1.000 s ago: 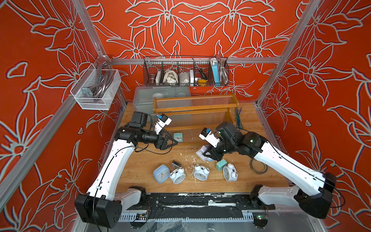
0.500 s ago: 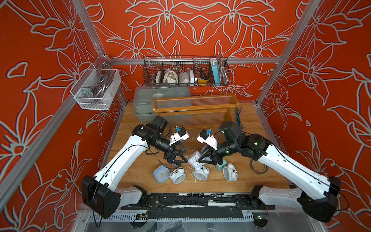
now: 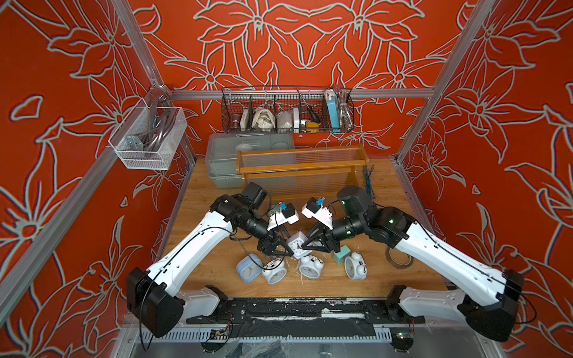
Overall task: Place the alarm clocks on the shelf by style
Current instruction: Pick up the alarm from the center of the board.
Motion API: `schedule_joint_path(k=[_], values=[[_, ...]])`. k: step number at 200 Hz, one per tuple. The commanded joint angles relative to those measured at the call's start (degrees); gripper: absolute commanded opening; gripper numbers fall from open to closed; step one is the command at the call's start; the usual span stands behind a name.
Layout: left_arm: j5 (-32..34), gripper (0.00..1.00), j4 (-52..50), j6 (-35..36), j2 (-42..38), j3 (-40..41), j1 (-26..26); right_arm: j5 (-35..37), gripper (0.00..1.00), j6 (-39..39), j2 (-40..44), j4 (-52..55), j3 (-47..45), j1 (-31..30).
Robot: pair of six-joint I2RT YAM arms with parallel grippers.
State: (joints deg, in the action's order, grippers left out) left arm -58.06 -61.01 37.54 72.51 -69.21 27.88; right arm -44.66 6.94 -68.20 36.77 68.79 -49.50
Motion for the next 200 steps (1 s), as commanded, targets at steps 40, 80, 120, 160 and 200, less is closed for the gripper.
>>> schedule_joint_path(k=[40, 80, 120, 160, 200], values=[[0.07, 0.38, 1.63, -0.27, -2.15, 1.27, 0.54, -0.55, 0.29, 0.86, -0.56, -1.71, -1.03, 0.14], [0.74, 0.3, 2.53, -0.74, -2.7, 1.71, 0.58, 1.27, 0.34, 1.75, -0.33, -1.7, -1.03, 0.1], [6.25, 0.22, 7.33, -5.06, -3.97, 2.41, 0.51, 7.07, 0.63, 6.37, 1.41, -2.12, -1.53, 0.63], [17.61, 0.22, 12.5, -11.48, -4.47, 1.66, 0.49, 18.79, 0.83, 20.92, 4.54, -8.73, -3.86, 0.67], [23.6, 0.22, 15.29, -14.96, -4.13, 1.44, 0.5, 29.01, 0.86, 36.48, 6.08, -17.52, -7.24, 0.54]])
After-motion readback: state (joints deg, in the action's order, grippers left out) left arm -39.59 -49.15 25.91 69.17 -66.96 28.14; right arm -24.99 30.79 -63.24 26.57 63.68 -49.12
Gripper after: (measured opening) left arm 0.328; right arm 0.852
